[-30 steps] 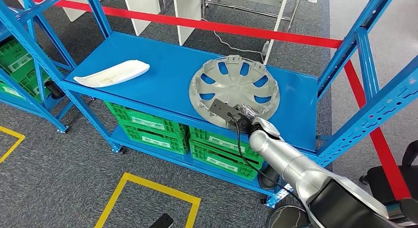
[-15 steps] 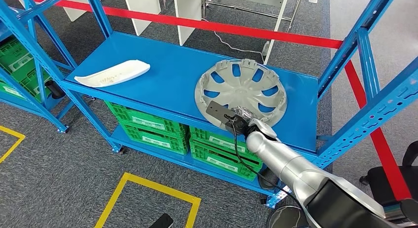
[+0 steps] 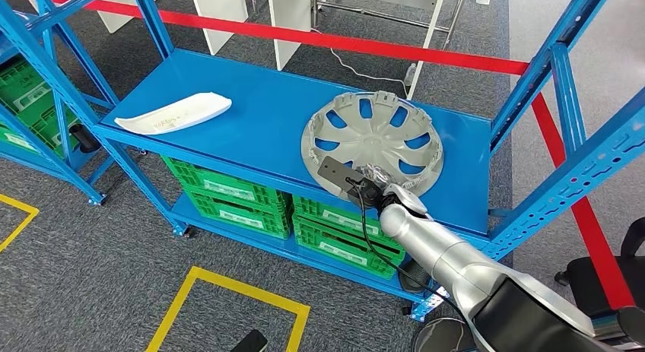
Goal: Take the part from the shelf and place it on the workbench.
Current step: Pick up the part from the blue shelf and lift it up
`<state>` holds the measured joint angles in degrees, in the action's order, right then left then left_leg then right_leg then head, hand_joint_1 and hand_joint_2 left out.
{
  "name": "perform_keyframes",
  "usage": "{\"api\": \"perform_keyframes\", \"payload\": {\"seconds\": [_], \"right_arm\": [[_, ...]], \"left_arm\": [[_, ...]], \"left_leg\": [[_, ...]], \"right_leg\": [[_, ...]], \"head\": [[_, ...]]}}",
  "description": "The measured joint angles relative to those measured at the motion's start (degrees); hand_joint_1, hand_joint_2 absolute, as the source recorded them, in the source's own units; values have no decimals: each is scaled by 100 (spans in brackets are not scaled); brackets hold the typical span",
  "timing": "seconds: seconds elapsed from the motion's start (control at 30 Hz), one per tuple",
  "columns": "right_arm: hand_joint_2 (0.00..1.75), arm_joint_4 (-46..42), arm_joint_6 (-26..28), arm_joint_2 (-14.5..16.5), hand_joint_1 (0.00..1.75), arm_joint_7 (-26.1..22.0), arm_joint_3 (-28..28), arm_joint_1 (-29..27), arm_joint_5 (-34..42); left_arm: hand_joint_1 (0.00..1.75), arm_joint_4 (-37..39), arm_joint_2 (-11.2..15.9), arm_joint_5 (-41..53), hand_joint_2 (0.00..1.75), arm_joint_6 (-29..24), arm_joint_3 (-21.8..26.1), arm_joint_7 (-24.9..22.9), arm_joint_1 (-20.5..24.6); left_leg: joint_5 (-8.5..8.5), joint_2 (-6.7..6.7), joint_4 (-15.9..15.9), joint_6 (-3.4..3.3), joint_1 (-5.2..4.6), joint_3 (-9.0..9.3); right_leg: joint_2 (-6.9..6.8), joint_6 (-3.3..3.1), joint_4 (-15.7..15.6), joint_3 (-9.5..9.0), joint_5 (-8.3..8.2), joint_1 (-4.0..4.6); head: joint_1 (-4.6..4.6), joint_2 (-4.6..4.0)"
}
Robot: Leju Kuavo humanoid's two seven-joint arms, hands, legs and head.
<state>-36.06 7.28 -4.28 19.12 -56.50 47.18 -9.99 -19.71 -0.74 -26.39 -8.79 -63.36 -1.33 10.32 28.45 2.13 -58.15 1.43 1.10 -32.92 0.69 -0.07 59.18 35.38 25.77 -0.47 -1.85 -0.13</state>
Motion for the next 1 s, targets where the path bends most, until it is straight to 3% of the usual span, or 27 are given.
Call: {"api": "perform_keyframes", "payload": {"seconds": [0.4, 1.0], "right_arm": [[175, -63, 633, -16, 175, -196, 32, 50, 149], [175, -1140, 1056, -102, 175, -480, 160, 246, 279]], "left_arm": [[0, 3, 2, -61, 0, 2, 0, 32, -11], [0, 9, 4, -164, 0, 2, 0, 178, -17]], "left_leg": [[0, 2, 0, 0, 0, -5], [1, 1, 0, 1, 0, -9]], "right_leg": [[-4, 0, 0, 2, 0, 0], [-2, 2, 0, 7, 1, 0]], "head": [[-1, 0], [-1, 0]]}}
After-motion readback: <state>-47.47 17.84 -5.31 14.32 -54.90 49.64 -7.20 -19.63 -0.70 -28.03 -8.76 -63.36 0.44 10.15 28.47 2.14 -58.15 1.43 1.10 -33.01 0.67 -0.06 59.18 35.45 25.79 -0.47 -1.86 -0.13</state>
